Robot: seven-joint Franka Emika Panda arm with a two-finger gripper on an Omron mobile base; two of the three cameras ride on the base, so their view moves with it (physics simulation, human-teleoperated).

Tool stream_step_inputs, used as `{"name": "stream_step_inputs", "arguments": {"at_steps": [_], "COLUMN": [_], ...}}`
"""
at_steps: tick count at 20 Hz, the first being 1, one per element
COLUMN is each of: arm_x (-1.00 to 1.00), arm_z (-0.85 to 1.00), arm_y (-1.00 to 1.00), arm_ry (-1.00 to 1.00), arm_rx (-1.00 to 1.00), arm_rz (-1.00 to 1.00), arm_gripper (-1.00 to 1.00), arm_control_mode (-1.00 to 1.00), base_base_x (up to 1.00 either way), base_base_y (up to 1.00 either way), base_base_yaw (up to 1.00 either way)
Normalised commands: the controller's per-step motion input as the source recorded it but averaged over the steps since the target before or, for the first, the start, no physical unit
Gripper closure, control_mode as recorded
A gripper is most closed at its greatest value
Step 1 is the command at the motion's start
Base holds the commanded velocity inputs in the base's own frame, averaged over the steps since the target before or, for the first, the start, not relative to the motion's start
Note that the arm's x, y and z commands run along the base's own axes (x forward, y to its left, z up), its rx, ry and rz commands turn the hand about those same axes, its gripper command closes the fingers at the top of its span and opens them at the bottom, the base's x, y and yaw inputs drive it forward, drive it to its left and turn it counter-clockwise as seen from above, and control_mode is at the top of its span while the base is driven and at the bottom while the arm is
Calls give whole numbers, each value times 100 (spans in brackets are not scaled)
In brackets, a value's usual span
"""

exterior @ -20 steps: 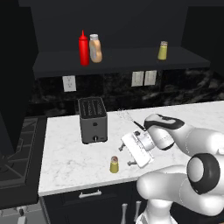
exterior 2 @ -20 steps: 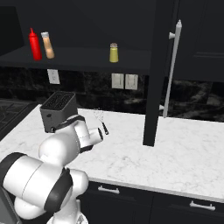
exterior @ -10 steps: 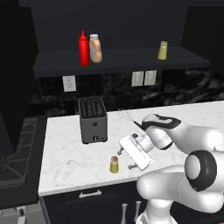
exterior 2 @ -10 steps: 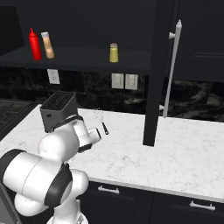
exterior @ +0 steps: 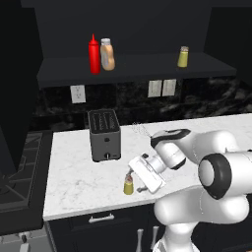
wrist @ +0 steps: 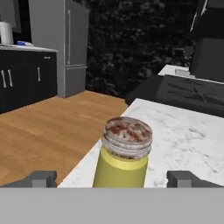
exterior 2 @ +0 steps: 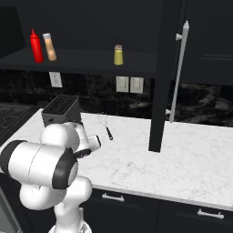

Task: Put the shaker and condiment bottle from the counter next to their counterparts in the cabinet.

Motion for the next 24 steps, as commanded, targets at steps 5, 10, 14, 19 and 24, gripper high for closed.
{"name": "stream_step_inputs", "arguments": {"at_steps": [5,10,14,19,24], "arm_x": [15,5,2,0,-25], "arm_z": [-17,-10,0,36,67], "arm_y": [24,33,1,-18,-44], "arm_ry": [11,10,7,2,3], "arm_rx": [0,-1,-2,0,0], "arm_rz": [0,0,0,-8,-17], "arm_gripper": [-100,100,100,100,100], "arm_control_mode": [-100,-100,-100,-100,-100], "base_base_x": [0,0,0,0,0], "base_base_y": [0,0,0,0,0], "base_base_yaw": [0,0,0,0,0]}}
